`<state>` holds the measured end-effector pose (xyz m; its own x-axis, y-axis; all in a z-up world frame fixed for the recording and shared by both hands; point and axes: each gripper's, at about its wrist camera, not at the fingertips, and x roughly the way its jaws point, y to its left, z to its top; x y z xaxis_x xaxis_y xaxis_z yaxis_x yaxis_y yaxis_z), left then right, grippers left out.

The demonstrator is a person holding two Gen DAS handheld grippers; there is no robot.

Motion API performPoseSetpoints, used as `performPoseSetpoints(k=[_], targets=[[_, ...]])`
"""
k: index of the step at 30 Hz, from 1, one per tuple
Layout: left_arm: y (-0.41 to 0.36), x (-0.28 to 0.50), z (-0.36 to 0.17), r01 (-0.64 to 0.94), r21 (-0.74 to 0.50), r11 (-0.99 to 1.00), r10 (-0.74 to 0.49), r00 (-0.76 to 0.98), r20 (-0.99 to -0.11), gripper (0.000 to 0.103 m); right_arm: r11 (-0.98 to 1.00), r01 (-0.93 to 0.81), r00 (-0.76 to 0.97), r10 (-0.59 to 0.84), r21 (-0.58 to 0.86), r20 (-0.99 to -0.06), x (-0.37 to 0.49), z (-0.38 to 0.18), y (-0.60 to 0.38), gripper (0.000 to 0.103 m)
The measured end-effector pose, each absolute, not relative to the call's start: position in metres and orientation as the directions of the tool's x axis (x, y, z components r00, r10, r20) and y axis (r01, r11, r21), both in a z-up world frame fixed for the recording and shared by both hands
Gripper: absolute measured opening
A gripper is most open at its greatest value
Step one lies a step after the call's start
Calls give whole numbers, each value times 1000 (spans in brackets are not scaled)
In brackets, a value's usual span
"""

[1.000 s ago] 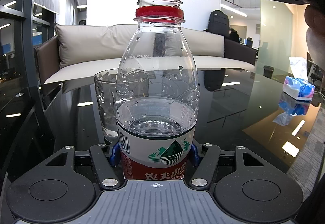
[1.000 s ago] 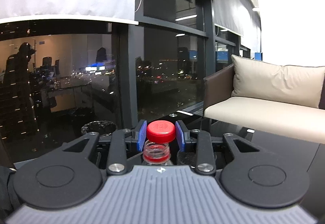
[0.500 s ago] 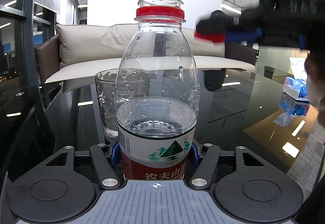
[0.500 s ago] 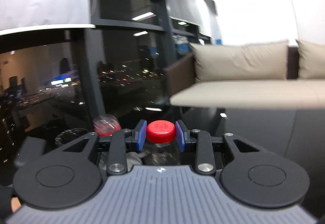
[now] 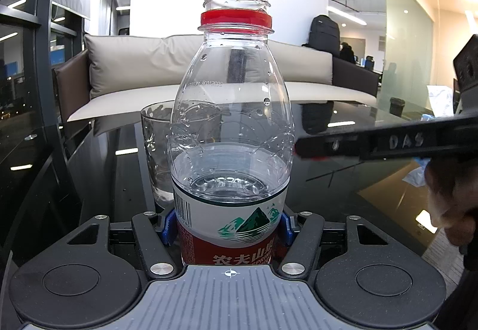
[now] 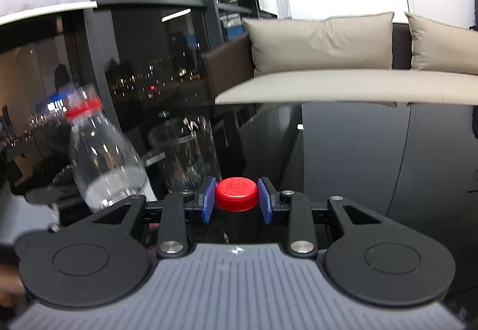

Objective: Unscrew bottle cap and pour
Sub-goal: 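Carry the red cap away from the bottle with the right gripper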

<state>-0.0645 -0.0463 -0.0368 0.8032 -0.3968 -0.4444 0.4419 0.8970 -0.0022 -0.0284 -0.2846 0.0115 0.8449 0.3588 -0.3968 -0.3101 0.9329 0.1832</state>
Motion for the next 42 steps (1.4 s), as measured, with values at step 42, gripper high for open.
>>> performPoseSetpoints(k=[42], targets=[[-44,-58,-33,438,-24,898,-401,796,-453,59,947,-256,760,320,192,-566,-2,-17,-270,34]])
